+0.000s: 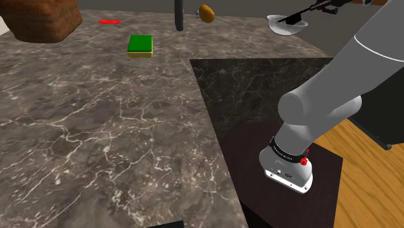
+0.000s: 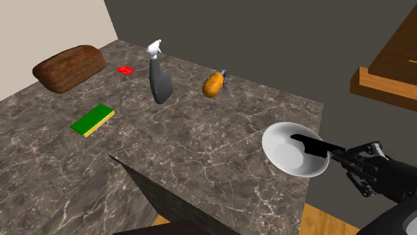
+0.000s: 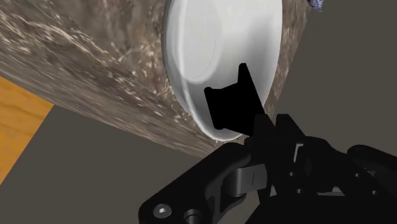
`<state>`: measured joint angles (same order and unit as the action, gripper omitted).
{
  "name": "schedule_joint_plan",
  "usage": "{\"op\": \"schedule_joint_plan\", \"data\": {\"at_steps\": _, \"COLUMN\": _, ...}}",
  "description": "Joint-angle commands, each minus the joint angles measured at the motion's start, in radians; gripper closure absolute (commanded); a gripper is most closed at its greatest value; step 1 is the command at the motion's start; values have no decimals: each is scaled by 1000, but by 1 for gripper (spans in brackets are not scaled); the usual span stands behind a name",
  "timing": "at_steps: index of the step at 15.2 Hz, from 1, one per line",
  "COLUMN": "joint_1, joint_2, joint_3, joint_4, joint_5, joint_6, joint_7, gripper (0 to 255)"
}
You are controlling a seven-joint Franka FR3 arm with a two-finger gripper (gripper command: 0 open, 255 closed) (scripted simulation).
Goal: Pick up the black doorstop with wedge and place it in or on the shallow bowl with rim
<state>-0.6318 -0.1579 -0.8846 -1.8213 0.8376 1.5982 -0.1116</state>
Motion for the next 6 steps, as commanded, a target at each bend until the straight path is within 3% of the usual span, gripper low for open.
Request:
{"op": "schedule_joint_plan", "data": {"at_steps": 1, "joint_1": 2, "joint_2": 5, "joint_3": -2, "joint_4": 29, "joint_5": 4, "joint_6": -18, "joint_7": 18, "gripper": 255}}
{"op": "schedule_joint_plan", "data": {"at_steps": 6, "joint_1": 4, "joint_2": 18, "joint_3": -9, "joint_4": 98, "joint_5": 12, "joint_6": -64, "joint_7": 60, "gripper": 255}}
